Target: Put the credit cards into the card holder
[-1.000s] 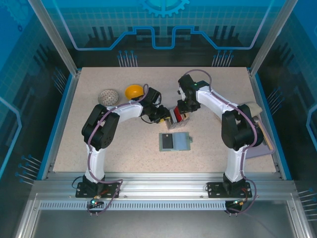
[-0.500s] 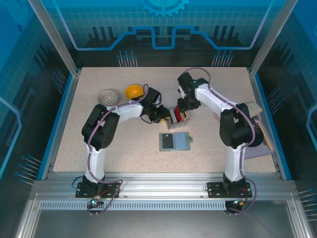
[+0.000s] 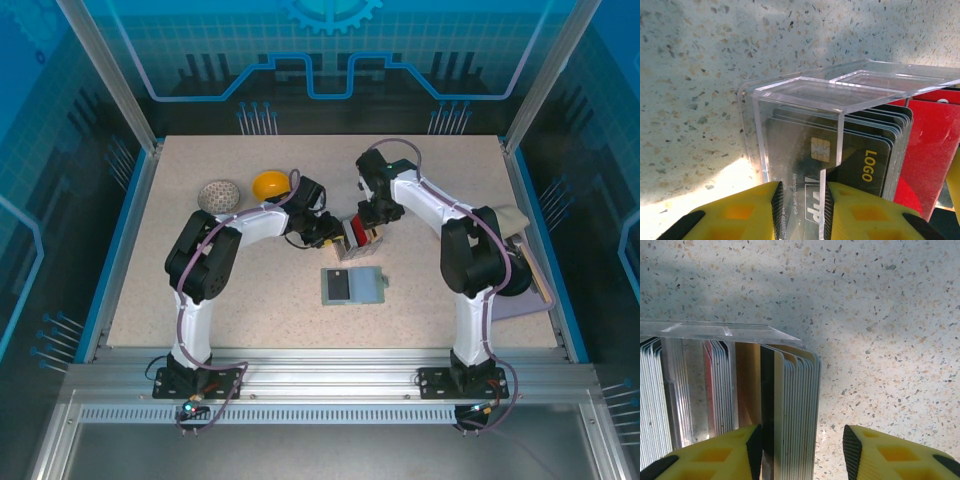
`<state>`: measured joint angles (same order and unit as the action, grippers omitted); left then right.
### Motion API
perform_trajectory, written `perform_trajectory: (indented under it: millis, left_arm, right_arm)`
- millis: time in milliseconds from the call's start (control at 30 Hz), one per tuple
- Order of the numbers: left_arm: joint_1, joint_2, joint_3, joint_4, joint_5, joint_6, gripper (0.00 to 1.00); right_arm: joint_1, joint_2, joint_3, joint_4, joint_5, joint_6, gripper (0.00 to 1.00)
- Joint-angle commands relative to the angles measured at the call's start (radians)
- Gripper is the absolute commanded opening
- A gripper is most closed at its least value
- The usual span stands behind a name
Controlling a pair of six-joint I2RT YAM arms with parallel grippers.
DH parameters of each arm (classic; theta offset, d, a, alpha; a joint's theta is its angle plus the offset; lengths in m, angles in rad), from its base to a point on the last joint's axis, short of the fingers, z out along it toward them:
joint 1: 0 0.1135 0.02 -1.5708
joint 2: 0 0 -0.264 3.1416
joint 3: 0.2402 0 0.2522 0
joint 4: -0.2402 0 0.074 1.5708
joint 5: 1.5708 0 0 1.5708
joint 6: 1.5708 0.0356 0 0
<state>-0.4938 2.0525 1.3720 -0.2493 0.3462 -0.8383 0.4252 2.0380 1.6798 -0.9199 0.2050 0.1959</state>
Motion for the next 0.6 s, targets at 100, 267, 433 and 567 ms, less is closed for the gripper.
perform_trajectory:
  millis: [100,267,433,567]
  left_arm:
    - [0.005,-0.009,-0.028,-0.050,-0.013,0.005,0.30]
    - [0.005,-0.010,-0.027,-0.051,-0.013,0.005,0.30]
    - [0.004,-0.011,-0.026,-0.051,-0.012,0.005,0.30]
    - [0.005,-0.012,-0.024,-0.051,-0.012,0.005,0.30]
  right_arm:
    - [-0.006,-0.047,0.017,-0.041,0.063,-0.020,0.43]
    - [-0.002,-0.047,0.017,-0.044,0.070,-0.019,0.43]
    - [0.000,-0.048,0.026,-0.047,0.063,-0.025,0.40]
    - [0.005,-0.048,0.029,-0.047,0.054,-0.026,0.33]
